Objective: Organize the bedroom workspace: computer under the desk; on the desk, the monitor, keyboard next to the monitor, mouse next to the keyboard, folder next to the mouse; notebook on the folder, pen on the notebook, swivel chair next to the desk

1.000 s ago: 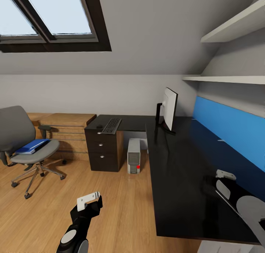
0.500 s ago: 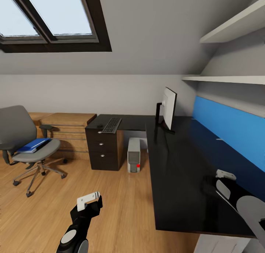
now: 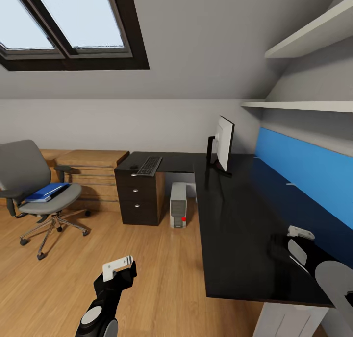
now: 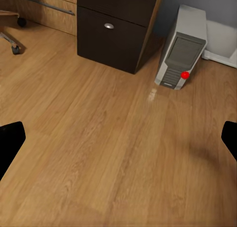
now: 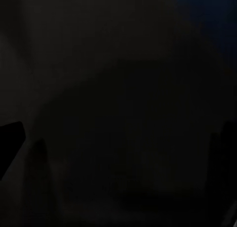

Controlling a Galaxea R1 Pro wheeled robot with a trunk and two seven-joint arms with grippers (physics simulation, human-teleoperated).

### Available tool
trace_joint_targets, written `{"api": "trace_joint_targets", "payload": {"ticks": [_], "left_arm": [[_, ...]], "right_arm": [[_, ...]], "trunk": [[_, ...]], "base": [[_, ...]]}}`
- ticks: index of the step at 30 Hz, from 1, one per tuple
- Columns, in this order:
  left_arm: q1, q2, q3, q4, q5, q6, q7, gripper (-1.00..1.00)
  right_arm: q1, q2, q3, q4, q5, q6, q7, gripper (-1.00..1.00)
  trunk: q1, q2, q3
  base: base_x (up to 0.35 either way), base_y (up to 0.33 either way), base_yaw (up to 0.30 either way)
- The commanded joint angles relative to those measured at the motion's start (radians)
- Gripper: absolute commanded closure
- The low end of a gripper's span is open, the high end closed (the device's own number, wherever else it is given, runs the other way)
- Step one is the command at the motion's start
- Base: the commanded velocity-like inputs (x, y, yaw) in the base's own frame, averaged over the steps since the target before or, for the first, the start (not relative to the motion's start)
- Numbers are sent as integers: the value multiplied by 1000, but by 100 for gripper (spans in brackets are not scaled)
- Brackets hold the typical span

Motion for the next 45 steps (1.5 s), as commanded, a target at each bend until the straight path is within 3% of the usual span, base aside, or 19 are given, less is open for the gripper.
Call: {"api": "trace_joint_targets", "payload": {"ticks": [1,13,16,18,26,45], "left_arm": [[0,0,-1,0,10,2,8,-100],[0,0,-1,9,10,2,9,-100],[0,0,-1,9,10,2,9,-100],[0,0,-1,10,10,2,9,-100],[0,0,-1,10,10,2,9,-100],[0,0,-1,22,9,1,10,-100]], "right_arm": [[0,-1,8,-3,-9,4,-7,-100],[0,-1,5,-6,-9,-1,-6,-100],[0,-1,4,-11,-10,-22,-6,-100],[0,0,4,-29,-11,-81,-9,-100],[0,3,4,-36,-14,-137,-11,-100],[0,2,1,-34,-13,-152,-11,-100]], "trunk": [[0,0,-1],[0,0,-1],[0,0,-1],[0,0,-1],[0,0,2],[0,0,9]], "base": [[-3,0,0],[0,0,0],[0,0,0],[0,0,0],[0,0,-46],[0,-2,-121]]}}
